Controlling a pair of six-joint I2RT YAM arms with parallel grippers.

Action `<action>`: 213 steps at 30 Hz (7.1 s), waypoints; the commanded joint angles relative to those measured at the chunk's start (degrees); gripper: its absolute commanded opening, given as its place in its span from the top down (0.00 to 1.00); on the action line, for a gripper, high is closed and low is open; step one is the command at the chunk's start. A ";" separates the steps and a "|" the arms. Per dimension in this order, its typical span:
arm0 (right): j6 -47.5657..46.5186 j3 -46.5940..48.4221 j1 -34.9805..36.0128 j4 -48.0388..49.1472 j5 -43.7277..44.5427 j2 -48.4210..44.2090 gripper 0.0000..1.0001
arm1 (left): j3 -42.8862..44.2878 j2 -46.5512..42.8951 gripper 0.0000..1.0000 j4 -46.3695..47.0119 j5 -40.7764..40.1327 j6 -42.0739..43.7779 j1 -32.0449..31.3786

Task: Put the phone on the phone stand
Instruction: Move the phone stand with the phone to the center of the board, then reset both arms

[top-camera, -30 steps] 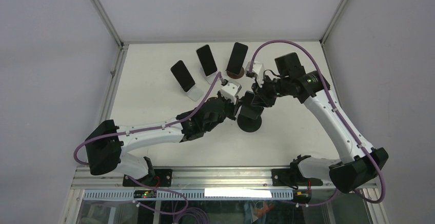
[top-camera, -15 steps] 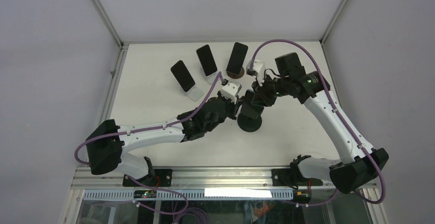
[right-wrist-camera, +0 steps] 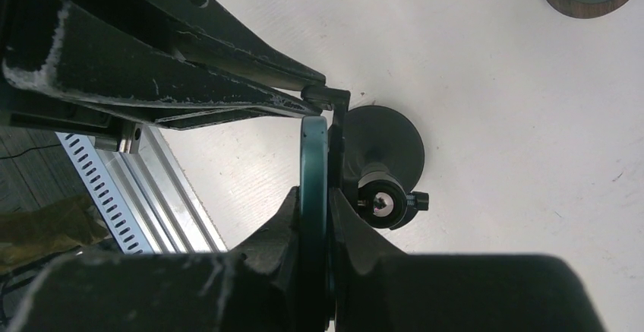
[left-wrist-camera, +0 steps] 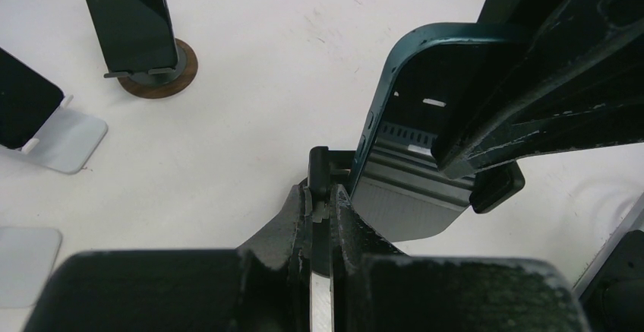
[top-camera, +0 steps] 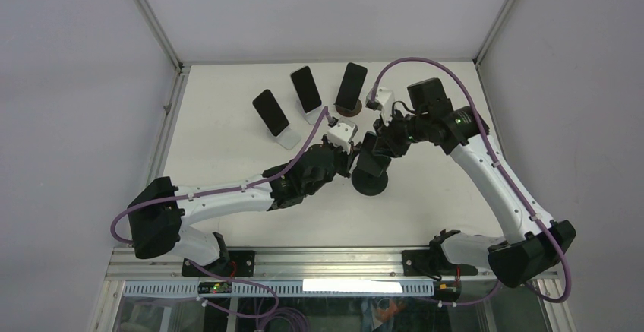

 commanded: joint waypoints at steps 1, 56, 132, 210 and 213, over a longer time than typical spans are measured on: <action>-0.51 -2.86 -3.28 -12.92 20.10 -0.24 1.00 | 2.09 -1.27 1.00 1.72 -10.32 0.12 1.78; 0.14 -1.10 -0.21 -10.88 20.97 5.23 1.00 | 6.73 -4.23 0.74 -4.18 -10.34 -8.11 -5.12; -8.22 47.06 -21.45 -0.64 -11.30 41.96 0.68 | -12.92 -29.61 0.18 -16.10 0.28 -11.88 -0.68; 21.61 26.91 -30.77 -6.97 -5.80 -11.55 0.01 | 24.07 -34.49 0.01 -53.47 13.78 -6.28 16.42; 21.42 26.53 -30.95 -6.93 -6.09 -11.57 0.01 | 23.07 -34.53 0.01 -52.60 13.34 -6.28 16.38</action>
